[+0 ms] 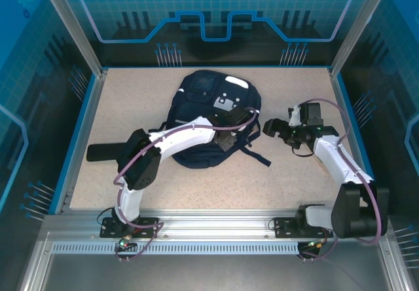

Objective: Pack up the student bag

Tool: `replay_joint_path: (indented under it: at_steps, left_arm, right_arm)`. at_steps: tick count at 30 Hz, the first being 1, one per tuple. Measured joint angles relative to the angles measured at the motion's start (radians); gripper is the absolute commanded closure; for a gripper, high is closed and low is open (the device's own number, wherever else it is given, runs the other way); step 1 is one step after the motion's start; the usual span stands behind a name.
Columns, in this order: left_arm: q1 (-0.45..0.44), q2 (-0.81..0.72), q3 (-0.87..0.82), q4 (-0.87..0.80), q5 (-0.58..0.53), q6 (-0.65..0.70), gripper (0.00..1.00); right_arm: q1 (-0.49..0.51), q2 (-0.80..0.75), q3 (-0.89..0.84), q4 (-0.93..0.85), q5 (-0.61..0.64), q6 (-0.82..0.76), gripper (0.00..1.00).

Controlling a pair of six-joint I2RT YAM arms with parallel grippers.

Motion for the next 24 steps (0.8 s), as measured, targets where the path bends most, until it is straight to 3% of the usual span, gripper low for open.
replay_joint_path:
  at_steps: [5, 11, 16, 24]
  left_arm:
    - [0.009, -0.06, -0.042, 0.031, 0.003, -0.003, 0.96]
    - [0.017, -0.137, -0.113, 0.096, 0.008, -0.007, 1.0]
    - [0.021, -0.183, -0.163, 0.14, 0.012, -0.009, 1.0]
    - [0.021, -0.21, -0.204, 0.184, 0.019, -0.023, 1.0]
  right_arm:
    - [0.056, 0.072, 0.041, 0.021, -0.069, 0.058, 0.28]
    - [0.169, 0.229, 0.18, 0.061, -0.111, 0.174, 0.44]
    - [0.211, 0.342, 0.264, 0.08, -0.108, 0.282, 0.51]
    - [0.214, 0.473, 0.328, 0.096, -0.111, 0.388, 0.53]
